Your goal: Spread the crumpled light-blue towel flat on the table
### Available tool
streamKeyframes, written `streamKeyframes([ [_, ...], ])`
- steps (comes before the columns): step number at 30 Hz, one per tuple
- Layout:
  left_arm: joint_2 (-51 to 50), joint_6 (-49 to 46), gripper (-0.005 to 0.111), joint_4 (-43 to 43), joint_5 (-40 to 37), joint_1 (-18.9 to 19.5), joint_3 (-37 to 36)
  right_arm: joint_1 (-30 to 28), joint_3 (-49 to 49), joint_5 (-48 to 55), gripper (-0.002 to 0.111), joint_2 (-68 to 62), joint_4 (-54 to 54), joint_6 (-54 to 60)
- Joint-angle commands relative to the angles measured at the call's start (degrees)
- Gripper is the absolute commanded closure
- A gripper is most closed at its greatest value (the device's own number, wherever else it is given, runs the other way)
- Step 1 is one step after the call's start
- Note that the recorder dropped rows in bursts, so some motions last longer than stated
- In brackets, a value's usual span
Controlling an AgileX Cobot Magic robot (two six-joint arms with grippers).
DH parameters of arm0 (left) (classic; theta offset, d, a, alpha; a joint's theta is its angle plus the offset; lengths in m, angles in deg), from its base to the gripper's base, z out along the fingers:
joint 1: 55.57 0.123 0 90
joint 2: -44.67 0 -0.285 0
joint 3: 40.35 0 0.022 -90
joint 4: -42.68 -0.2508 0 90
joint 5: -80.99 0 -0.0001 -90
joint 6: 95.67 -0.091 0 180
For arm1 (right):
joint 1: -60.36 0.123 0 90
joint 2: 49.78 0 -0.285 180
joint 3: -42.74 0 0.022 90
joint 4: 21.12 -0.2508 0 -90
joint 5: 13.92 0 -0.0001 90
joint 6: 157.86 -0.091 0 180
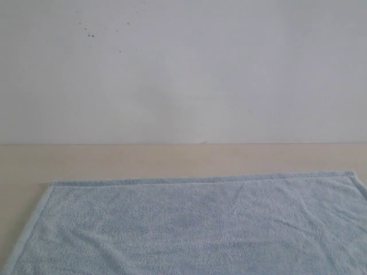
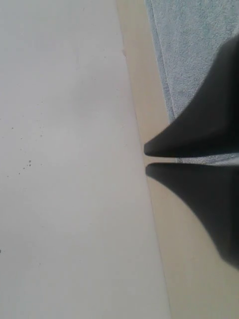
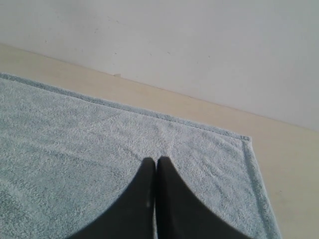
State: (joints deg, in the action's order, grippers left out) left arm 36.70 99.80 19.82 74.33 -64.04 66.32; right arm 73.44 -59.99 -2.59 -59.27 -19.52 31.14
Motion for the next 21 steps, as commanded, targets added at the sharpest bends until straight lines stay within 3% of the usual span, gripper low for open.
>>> streamKeyframes([
  [1, 0.2, 0.5, 0.103, -0.1, 0.7, 0.2, 0.0, 0.0, 0.0, -0.6, 0.108, -0.2, 0.4, -0.1],
  [6, 0.2, 0.5, 0.103, -0.1, 0.7, 0.2, 0.0, -2.0, 0.0, 9.8, 0.108, 1.7, 1.2, -5.3],
  [21, 0.2, 0.5, 0.103, -0.1, 0.7, 0.2, 0.0, -2.6, 0.0, 9.6, 0.108, 1.7, 4.0, -3.1],
])
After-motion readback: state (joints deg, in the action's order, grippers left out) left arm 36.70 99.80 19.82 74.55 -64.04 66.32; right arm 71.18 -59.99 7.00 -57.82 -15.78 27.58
